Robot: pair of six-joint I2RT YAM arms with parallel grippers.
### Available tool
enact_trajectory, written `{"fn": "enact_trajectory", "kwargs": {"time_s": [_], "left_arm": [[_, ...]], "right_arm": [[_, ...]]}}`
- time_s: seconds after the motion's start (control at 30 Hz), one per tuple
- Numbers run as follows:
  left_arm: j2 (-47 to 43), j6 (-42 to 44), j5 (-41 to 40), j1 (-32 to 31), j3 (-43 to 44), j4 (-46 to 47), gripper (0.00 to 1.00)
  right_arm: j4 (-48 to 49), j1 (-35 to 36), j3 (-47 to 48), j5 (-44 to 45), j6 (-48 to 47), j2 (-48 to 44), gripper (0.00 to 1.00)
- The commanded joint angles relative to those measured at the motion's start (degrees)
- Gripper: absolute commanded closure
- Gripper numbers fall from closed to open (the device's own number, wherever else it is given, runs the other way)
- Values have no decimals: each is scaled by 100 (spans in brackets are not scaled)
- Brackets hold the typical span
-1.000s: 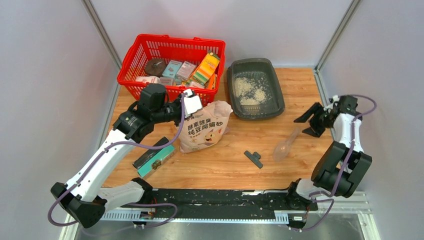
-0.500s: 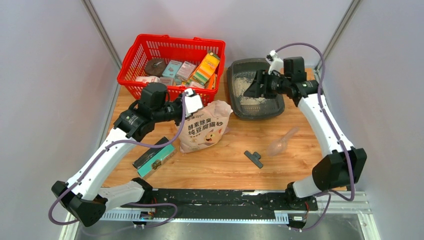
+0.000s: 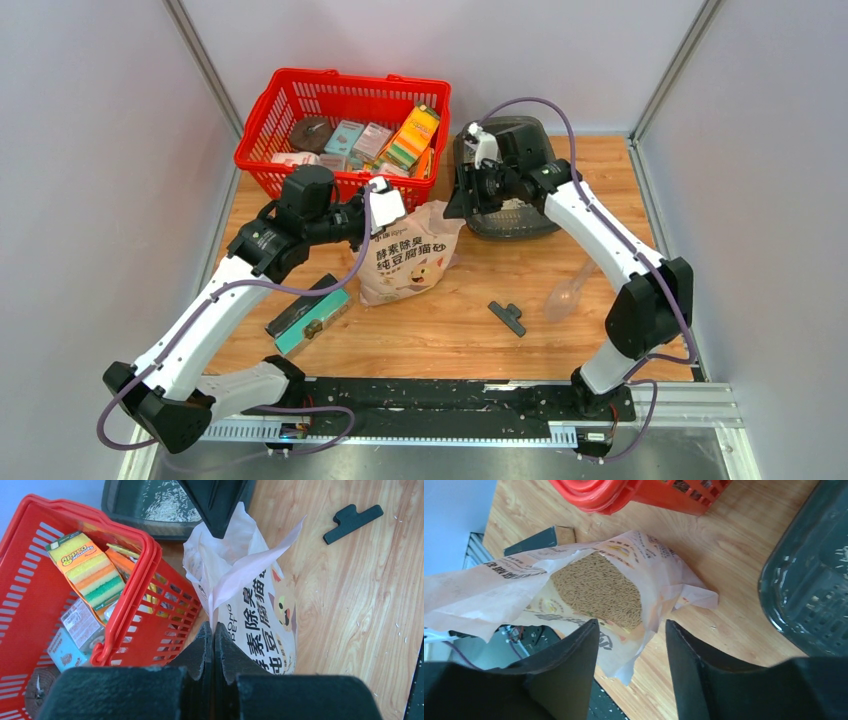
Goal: Fill the litter box with clean litter
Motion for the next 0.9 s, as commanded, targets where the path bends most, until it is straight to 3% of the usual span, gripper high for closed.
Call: {"fn": "enact_trajectory", "kwargs": {"time_s": [0.0, 0.03, 0.13, 0.27, 0.3, 0.33, 0.43, 0.63, 0.73, 0.87], "left_arm": [[-119, 138, 357, -1, 261, 343, 100], [-119, 155, 383, 8, 261, 343, 100], [-67, 270, 471, -1, 278, 386, 100], [108, 428, 735, -1, 365, 658, 100], [144, 437, 787, -1, 410, 676, 100], [240, 454, 866, 8, 471, 677, 100], [276, 647, 963, -1, 638, 563, 100], [-101, 1613, 736, -1, 305, 448, 100], [-355, 2632, 674, -1, -46, 351, 100], [-568, 2705, 252, -1, -662, 1255, 100]], "right_arm": [[61, -23, -16, 592, -67, 70, 50], [70, -23, -34, 600, -67, 71, 58], [35, -23, -130, 723, -93, 53, 67], [-71, -31, -280, 1031, -199, 1, 72], [-62, -31, -324, 1023, -216, -17, 77], [-45, -31, -359, 996, -234, -52, 91], [-88, -31, -377, 882, -199, -201, 100], [-387, -31, -456, 566, -261, -676, 100], [-431, -23, -491, 521, -313, -895, 100], [-493, -40, -491, 329, -366, -1028, 100]]}}
